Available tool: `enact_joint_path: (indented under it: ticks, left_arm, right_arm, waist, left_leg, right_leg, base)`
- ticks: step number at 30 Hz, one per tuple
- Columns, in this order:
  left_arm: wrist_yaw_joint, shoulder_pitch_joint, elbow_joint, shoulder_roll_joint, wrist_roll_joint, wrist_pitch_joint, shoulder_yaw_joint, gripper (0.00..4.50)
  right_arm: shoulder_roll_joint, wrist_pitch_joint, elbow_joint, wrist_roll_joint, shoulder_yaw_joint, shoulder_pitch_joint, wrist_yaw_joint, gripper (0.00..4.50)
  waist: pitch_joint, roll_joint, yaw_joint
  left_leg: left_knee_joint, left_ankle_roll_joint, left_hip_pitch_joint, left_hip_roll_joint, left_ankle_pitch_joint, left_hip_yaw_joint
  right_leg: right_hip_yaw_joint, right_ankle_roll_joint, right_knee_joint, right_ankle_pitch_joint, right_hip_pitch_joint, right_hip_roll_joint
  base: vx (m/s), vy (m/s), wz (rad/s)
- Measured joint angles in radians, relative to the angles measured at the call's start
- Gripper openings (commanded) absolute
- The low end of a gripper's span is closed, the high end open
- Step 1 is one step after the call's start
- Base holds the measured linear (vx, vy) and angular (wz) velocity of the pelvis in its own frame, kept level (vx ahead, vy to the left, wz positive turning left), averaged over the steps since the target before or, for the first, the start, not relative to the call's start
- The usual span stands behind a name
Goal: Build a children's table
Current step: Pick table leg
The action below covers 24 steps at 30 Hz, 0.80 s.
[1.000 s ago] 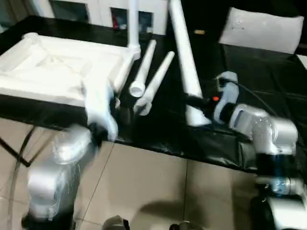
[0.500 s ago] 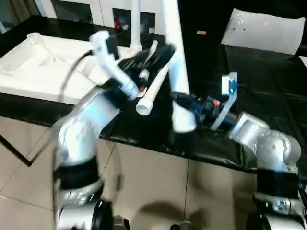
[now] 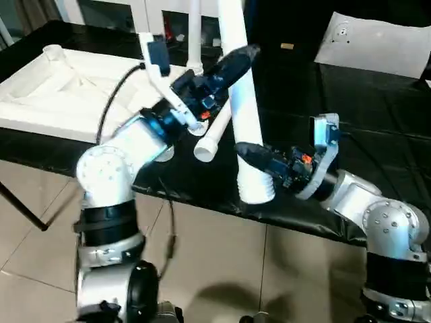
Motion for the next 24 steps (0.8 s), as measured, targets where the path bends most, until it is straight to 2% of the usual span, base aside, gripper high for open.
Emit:
enact_joint_path:
  ticks: [3,5,9,10,13,17,24]
  left_arm:
    - [-0.016,-0.002,0.015,0.014,-0.011,0.000,-0.003,3.36]
    - [-0.033,-0.002,0.018,0.031,-0.010,0.000,-0.013,2.97]
    - [-0.066,-0.002,0.018,0.054,0.004,-0.003,-0.041,2.83]
    - [-0.069,-0.002,0.018,0.055,0.007,-0.005,-0.046,2.55]
    - [-0.073,-0.002,0.021,0.060,0.009,-0.009,-0.050,2.44]
    - [-0.077,-0.002,0.032,0.065,0.006,-0.013,-0.052,2.03]
    - [-0.085,-0.002,0.039,0.066,0.000,-0.014,-0.052,1.83]
  right_arm:
    - [0.000,0.000,-0.004,0.012,0.007,0.002,0.000,1.94]
    - [0.000,-0.001,-0.008,0.015,0.011,0.005,-0.001,1.94]
    - [-0.003,-0.007,-0.026,0.025,0.017,0.010,-0.005,1.94]
    - [-0.005,-0.010,-0.026,0.027,0.017,0.010,-0.006,1.94]
    - [-0.006,-0.016,-0.028,0.030,0.023,0.010,-0.007,1.94]
    - [-0.017,-0.020,-0.030,0.030,0.029,0.012,-0.013,1.94]
    - [-0.024,-0.033,-0.031,0.030,0.038,0.014,-0.018,1.94]
  waist:
    - [0.000,0.001,0.000]
    - [0.000,0.004,0.000]
    - [0.000,0.007,0.000]
    - [0.000,0.008,0.000]
    - [0.000,0.009,0.000]
    - [0.000,0.009,0.000]
    - [0.000,0.010,0.000]
  left_leg:
    - [-0.001,0.000,0.000,0.000,0.000,0.000]
    - [-0.002,0.000,0.000,0.000,0.000,0.000]
    - [-0.003,0.000,-0.001,0.000,0.000,0.000]
    - [-0.003,0.000,-0.001,0.000,0.000,0.000]
    - [-0.003,0.000,-0.001,0.000,0.000,0.000]
    - [-0.004,0.000,-0.001,0.000,0.000,0.000]
    - [-0.004,0.000,-0.001,0.000,0.000,0.000]
  right_leg:
    - [0.000,0.000,0.000,0.000,0.000,0.000]
    - [0.000,0.000,-0.002,0.000,0.000,0.000]
    - [-0.001,0.000,-0.003,0.000,0.000,0.000]
    - [-0.001,0.000,-0.004,0.000,0.000,0.000]
    - [-0.001,0.000,-0.005,0.000,0.000,0.000]
    - [-0.001,0.000,-0.006,0.000,0.000,0.000]
    - [-0.001,0.000,-0.006,0.000,0.000,0.000]
  base:
    - [0.000,0.000,0.00]
    - [0.000,0.000,0.00]
    - [0.000,0.000,0.00]
    - [0.000,0.000,0.00]
    - [0.000,0.000,0.00]
    - [0.000,0.000,0.00]
    - [0.000,0.000,0.00]
